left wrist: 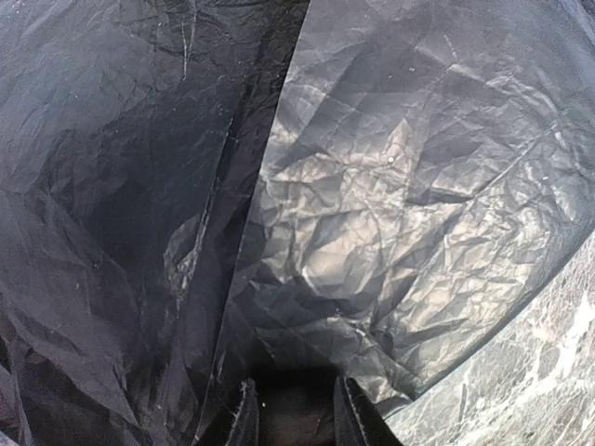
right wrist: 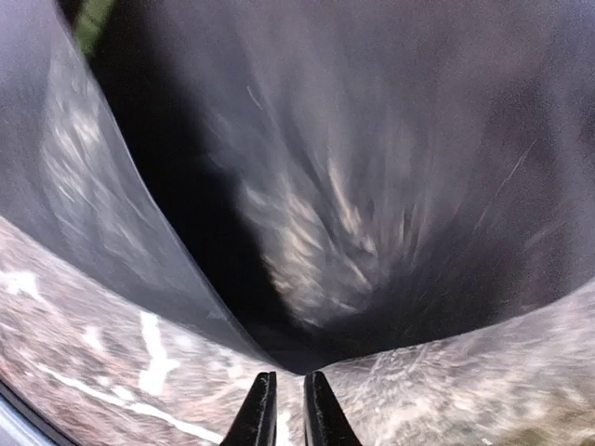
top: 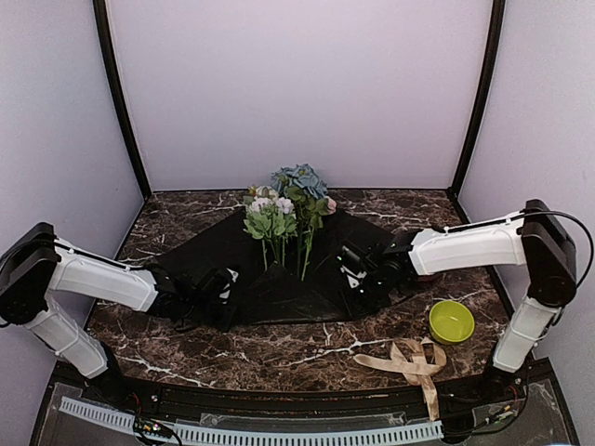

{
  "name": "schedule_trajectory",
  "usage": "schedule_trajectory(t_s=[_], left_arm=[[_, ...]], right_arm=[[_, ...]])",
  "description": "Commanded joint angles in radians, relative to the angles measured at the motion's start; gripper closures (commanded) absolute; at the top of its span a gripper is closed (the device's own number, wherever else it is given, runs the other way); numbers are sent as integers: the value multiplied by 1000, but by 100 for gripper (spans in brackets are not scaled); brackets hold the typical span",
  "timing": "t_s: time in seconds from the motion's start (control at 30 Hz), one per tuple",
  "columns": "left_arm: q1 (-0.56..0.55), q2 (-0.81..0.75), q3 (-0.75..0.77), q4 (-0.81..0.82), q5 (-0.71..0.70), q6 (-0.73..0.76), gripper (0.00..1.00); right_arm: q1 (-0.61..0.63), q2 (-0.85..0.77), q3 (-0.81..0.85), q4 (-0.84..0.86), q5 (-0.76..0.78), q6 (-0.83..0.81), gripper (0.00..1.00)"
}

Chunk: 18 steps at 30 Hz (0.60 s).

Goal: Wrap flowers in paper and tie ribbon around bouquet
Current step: Press the fold line on the 1/4-folded wrapping paper.

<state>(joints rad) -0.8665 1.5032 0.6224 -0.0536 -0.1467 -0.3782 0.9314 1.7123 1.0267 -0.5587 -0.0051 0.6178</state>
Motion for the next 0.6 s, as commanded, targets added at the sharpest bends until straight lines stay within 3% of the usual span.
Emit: schedule_trajectory(t_s=[0.0,0.27,0.43,0.57], left_arm=[[4,-7,-50,-154,25,-31,71],[15,-48,-30,-260,-21,-101,70],[15,-78,-39,-303,-18,-211,70],[15,-148,-47,-370,-50,-267,70]], right_arm=[[58,19,241,-63,63,-53,88],[104,302,575,115,-259,-169,90],[107,468,674,107,-366,-170,93],[112,518,652,113,-366,-141,94]])
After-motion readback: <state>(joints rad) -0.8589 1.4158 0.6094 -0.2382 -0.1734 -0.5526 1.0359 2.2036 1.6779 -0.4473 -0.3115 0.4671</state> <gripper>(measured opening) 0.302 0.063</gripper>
